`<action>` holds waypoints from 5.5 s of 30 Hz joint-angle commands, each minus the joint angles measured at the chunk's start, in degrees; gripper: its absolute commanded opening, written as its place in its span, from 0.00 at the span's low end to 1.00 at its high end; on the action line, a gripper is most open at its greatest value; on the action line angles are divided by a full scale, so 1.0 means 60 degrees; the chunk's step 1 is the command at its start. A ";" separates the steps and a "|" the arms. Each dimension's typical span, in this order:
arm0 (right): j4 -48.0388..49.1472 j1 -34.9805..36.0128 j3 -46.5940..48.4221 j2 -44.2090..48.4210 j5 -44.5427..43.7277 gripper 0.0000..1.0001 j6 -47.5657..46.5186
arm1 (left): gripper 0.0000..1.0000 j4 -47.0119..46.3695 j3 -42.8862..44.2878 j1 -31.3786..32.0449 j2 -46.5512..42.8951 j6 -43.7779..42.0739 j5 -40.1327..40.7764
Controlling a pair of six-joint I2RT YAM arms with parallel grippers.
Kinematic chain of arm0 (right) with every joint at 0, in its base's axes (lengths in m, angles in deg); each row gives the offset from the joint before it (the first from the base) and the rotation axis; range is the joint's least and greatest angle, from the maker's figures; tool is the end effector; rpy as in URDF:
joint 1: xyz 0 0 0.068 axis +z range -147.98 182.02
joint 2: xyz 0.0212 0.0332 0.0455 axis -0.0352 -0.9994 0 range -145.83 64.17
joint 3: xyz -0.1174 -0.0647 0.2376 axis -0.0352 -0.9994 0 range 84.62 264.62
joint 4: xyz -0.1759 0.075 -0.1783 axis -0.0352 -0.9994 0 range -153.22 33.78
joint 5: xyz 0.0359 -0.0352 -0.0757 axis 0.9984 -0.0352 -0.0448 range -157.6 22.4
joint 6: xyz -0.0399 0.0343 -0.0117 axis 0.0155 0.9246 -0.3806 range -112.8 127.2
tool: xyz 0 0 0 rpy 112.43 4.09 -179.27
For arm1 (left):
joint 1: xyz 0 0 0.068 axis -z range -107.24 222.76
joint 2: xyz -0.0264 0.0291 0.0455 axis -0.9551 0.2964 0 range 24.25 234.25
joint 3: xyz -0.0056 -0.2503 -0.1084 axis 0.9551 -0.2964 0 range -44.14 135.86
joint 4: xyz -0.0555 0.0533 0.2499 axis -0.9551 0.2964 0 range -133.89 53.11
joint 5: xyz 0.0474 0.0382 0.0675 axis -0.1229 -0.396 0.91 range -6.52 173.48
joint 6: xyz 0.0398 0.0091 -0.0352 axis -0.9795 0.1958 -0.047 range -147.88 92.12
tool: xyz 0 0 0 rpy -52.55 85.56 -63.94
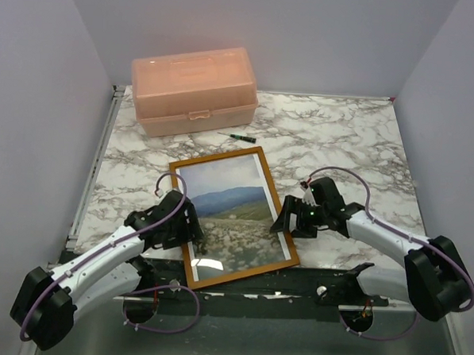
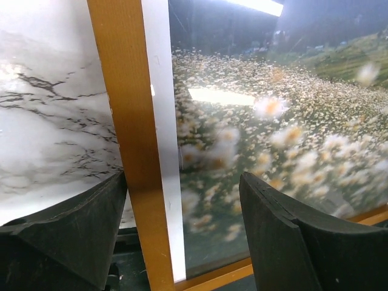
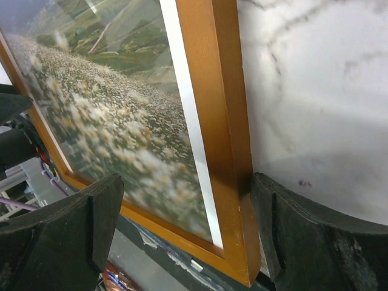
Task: Put the photo into the frame
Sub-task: Adjust the photo frame at the center of the board, then reset both arms
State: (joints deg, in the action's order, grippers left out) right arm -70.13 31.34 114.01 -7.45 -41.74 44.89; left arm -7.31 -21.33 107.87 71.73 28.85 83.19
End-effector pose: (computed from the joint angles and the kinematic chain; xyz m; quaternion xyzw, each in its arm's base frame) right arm 0.1820 0.1200 0.1558 0.0030 0.9347 0.3352 0.1184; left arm 0.1159 -0.0819 0.1643 -0.1811 0.9516 -0.1800 0.1709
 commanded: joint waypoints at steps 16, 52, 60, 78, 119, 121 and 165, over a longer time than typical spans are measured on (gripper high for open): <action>-0.2148 0.0455 -0.0460 0.1993 -0.0509 0.94 0.1545 | 0.73 -0.2647 0.2807 0.1881 0.4422 0.0057 -0.1062; -0.1879 -0.1112 0.2127 -0.1060 -0.1197 0.98 -0.0498 | 0.74 -0.2024 0.5924 0.1807 0.7447 -0.0980 -0.1125; -0.1762 -0.1111 0.1828 -0.0855 -0.0835 0.98 -0.0379 | 0.77 -0.1984 0.6013 0.1774 0.7561 -0.1016 -0.0995; -0.1681 -0.1115 0.1334 -0.0417 -0.0596 0.98 -0.0293 | 0.87 -0.1950 0.6114 0.1593 0.7978 -0.1135 -0.0758; -0.1834 -0.1124 0.2379 -0.0226 -0.2777 1.00 -0.1004 | 0.99 -0.2332 0.4905 0.0342 0.4594 -0.1913 0.0267; -0.1697 -0.1122 0.2532 -0.0299 -0.2937 1.00 -0.1102 | 0.99 -0.2712 0.4784 0.0160 0.4093 -0.2125 0.0118; 1.3562 -0.1983 -0.3005 -0.1516 -0.8724 1.00 -0.5591 | 0.98 -1.3264 -0.0926 -0.4708 0.2696 -0.8368 0.1188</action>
State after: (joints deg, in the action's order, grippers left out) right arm 4.14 20.87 93.50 -14.24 -95.37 13.11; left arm -85.67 -31.08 81.69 86.33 -19.91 102.20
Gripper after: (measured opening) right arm 0.998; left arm 0.985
